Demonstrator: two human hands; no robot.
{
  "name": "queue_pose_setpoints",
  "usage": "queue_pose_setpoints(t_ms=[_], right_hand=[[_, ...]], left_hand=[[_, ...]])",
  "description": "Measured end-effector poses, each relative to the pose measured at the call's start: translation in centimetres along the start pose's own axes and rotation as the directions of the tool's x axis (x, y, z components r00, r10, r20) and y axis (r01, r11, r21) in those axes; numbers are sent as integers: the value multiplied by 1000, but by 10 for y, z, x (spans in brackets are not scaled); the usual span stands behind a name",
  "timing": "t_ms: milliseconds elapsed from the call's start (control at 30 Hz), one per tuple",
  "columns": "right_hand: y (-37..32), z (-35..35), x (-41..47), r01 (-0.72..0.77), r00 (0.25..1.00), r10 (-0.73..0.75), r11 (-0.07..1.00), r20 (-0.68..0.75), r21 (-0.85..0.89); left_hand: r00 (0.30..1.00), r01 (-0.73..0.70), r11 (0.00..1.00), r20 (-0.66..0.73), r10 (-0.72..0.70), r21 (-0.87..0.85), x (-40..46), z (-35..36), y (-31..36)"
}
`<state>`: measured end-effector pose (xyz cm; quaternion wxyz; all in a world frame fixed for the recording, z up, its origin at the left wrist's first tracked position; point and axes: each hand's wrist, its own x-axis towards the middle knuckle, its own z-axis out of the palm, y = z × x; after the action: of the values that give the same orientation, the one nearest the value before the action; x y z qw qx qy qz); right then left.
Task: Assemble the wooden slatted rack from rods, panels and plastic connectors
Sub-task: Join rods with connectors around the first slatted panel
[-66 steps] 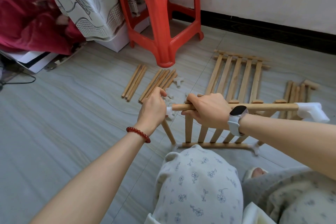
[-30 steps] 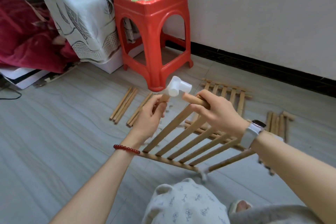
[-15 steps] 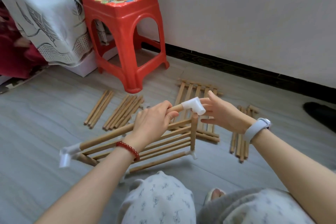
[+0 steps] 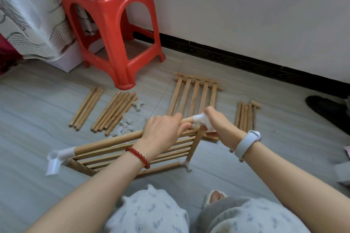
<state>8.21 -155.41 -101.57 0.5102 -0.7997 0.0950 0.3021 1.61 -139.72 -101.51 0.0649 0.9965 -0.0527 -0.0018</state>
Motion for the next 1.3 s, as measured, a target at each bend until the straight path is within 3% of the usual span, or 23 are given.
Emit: queue_pose_setpoints(t_ms=[100, 233, 400, 533, 600, 700, 767, 867, 967, 1167, 1300], right_hand=[[-6, 9, 7, 2, 998, -4, 999, -61, -36], [-3, 19, 17, 291, 944, -302, 952, -131, -97], [4, 26, 16, 488, 853, -489, 871, -185, -51], [2, 28, 12, 550, 826, -542, 835, -155, 11], [3, 23, 11, 553, 831, -554, 832, -54, -32], [6, 5, 11, 469, 869, -477, 879, 132, 87], [7, -3, 12, 433, 873, -459, 885, 166, 170], [10, 1, 12, 474, 863, -489, 870, 127, 136], [9, 10, 12, 453, 873, -480, 864, 84, 219], [4, 19, 10, 199, 977, -211, 954, 31, 226], [2, 22, 6, 57, 998, -62, 971, 18, 232]], left_hand=[[1000, -3, 1000, 3, 3, 20, 3, 3, -3], [998, -11, 1000, -67, 11, 12, 7, 3, -5], [993, 20, 1000, -115, -21, -7, 6, -1, -5], [988, 40, 999, -148, -45, -34, -1, -4, -4], [988, 14, 1000, -153, -18, -25, -4, -8, -8], [995, -37, 998, -96, 32, -51, -5, -9, -12], [998, -63, 994, -36, 61, -85, -3, -8, -11], [996, -80, 991, 19, 82, -109, -1, -7, -8], [999, -53, 996, -12, 52, -66, -2, -6, -4], [997, -32, 999, -73, 34, 20, -8, 0, 1], [994, -63, 998, -94, 62, -9, -9, 5, -1]])
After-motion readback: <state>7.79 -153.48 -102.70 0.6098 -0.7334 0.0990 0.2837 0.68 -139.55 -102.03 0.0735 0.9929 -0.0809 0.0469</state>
